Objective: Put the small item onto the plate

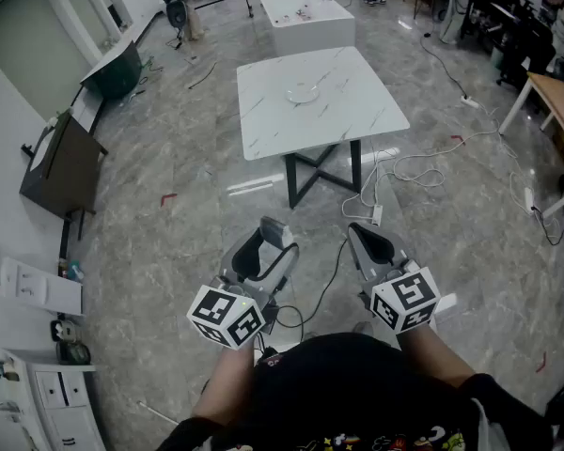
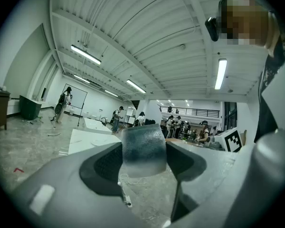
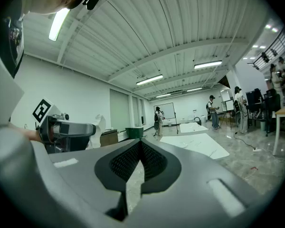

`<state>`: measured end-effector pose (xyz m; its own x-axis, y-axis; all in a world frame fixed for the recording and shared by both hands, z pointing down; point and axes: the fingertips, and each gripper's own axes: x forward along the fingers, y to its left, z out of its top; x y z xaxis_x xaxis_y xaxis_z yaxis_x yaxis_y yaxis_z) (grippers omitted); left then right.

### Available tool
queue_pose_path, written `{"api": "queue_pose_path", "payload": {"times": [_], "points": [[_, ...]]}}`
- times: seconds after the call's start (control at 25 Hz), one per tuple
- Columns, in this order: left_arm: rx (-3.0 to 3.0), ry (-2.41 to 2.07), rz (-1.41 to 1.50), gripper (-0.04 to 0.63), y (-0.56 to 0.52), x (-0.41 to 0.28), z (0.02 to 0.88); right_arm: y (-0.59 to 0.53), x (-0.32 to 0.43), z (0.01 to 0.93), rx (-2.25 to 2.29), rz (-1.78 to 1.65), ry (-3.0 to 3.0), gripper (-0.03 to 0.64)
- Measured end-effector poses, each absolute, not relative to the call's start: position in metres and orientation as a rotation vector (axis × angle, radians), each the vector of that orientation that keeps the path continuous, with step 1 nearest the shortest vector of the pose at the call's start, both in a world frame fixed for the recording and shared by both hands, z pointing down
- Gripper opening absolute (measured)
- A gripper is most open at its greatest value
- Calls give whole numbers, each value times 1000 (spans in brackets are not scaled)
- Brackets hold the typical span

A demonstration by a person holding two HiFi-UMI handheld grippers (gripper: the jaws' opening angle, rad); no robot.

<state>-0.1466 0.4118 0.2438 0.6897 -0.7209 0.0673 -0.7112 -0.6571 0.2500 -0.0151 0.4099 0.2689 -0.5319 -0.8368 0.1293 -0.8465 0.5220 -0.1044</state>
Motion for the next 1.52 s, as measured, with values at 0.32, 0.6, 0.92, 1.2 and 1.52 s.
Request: {"api": "queue_pose_path", "payload": {"times": [0.32, 0.6, 0.92, 1.2, 1.52], "points": [[2669, -1123, -41, 301, 411, -129, 246, 407, -8, 274, 1478, 223, -2683, 17], [2655, -1140, -26, 301, 413, -137, 253, 411, -19, 277, 1441, 224, -2706, 18], [2647, -1126, -2, 301, 406, -170, 258, 405, -39, 284, 1498, 256, -2659, 17], [2621, -1088, 31, 301, 387, -182, 285, 394, -51, 310, 1508, 312, -2605, 17], [2610, -1092, 47, 301, 318, -155, 299, 321, -31, 326, 1473, 325, -2622, 17]]}}
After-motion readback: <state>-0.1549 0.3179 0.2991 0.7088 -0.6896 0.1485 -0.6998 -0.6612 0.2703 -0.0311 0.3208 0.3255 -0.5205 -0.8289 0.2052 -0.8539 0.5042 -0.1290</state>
